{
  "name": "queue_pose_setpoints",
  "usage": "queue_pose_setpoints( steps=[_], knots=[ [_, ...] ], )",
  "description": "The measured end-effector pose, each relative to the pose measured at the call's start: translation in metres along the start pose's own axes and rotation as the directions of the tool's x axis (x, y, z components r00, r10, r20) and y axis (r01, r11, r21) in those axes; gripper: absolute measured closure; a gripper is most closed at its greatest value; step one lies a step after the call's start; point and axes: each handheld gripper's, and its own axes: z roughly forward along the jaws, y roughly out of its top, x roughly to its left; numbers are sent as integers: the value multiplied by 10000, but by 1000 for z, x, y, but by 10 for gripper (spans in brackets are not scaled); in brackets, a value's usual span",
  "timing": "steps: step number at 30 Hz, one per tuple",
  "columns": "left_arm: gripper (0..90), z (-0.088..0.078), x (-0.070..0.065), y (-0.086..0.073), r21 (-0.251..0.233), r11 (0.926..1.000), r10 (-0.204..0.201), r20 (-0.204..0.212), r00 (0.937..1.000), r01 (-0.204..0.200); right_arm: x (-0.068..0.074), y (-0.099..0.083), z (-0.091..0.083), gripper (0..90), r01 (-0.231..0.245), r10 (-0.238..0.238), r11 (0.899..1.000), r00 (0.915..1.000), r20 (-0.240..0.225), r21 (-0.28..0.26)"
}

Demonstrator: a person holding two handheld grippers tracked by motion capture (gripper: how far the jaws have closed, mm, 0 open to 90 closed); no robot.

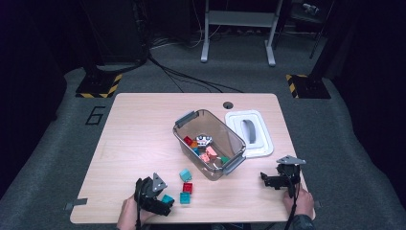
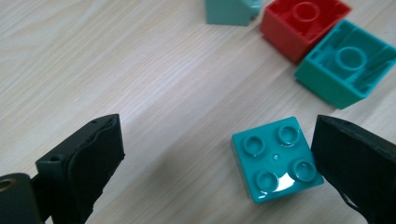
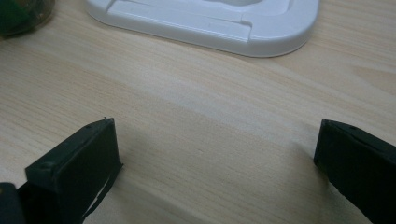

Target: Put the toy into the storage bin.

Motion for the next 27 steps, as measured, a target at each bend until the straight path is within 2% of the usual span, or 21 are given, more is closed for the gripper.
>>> queue_pose_setpoints(
  steps=[4,5,10,15,17,21,27],
  knots=[
    [57,0,8,-4,24,9996,-265,-102,9996,266,0,0,0,0,-2,2,10000,10000,3,-4],
    [70,0,8,-4,139,9995,-282,-87,9996,283,0,0,0,0,-3,3,10000,10000,2,-4],
    [160,-1,8,-4,-13,9998,-188,17,9998,188,0,0,0,0,0,0,10000,10000,1,4],
    [376,0,6,-3,-74,9999,-74,366,9993,77,0,0,0,0,-2,2,10000,10000,5,-6],
    [461,-1,5,-4,31,10000,-20,342,9994,19,0,0,0,0,3,-3,10000,10000,7,-7],
    [572,-2,6,-4,-77,10000,-37,319,9995,39,0,0,0,0,4,-4,10000,10000,5,-5],
    [587,-1,11,-4,-277,9996,-60,371,9993,71,0,0,0,0,-39,39,10000,10000,4,-15]
  ],
)
